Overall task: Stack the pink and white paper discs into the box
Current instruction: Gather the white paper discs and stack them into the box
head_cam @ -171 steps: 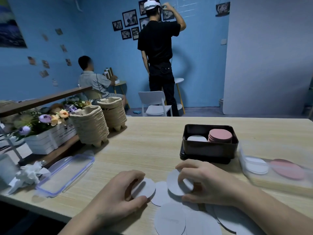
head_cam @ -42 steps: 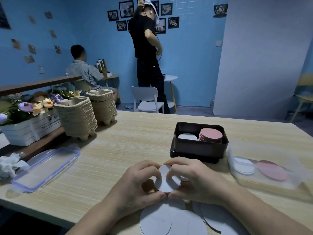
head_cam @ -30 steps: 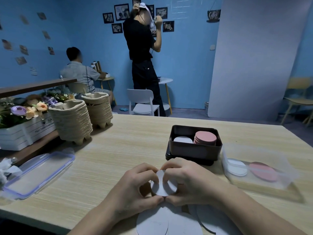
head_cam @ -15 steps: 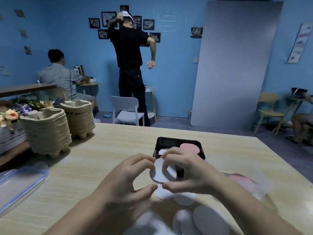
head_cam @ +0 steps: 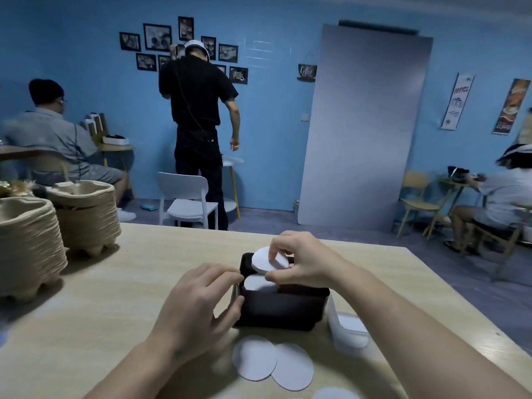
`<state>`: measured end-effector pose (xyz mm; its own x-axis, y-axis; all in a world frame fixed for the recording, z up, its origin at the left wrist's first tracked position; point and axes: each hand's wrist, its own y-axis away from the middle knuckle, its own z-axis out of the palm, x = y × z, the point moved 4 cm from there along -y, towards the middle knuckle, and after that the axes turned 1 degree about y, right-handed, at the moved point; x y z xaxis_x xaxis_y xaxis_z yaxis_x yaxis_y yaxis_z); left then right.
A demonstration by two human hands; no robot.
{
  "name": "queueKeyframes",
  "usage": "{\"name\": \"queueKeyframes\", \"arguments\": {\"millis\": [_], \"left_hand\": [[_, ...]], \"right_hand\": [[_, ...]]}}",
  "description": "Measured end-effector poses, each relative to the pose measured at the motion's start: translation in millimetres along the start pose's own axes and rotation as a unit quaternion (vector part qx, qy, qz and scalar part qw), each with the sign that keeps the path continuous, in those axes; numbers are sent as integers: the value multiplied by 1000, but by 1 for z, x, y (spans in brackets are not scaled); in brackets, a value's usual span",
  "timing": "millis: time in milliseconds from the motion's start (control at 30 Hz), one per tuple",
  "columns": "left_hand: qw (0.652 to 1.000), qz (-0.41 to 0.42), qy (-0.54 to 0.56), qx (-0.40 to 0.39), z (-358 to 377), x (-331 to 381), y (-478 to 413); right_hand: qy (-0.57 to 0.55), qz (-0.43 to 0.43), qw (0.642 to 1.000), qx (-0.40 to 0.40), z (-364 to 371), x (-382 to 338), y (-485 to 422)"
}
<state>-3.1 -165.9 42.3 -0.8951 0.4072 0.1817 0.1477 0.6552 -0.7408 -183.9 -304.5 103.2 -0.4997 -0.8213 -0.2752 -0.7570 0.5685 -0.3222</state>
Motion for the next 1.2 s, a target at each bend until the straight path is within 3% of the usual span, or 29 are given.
{"name": "queueKeyframes", "arguments": {"millis": [633, 867, 1033, 1200], "left_hand": [[995, -35, 87, -38, -2, -5, 17], [996, -23, 79, -43, -7, 2, 20], [996, -18, 74, -40, -17, 9, 29], [996, -31, 70, -45, -29, 14, 47]], "right_hand": [[157, -55, 983, -83, 46, 1, -21], [212, -73, 973, -61, 45, 1, -21], [106, -53, 991, -56, 36, 6, -15], [21, -71, 997, 28, 12, -10, 7]]}}
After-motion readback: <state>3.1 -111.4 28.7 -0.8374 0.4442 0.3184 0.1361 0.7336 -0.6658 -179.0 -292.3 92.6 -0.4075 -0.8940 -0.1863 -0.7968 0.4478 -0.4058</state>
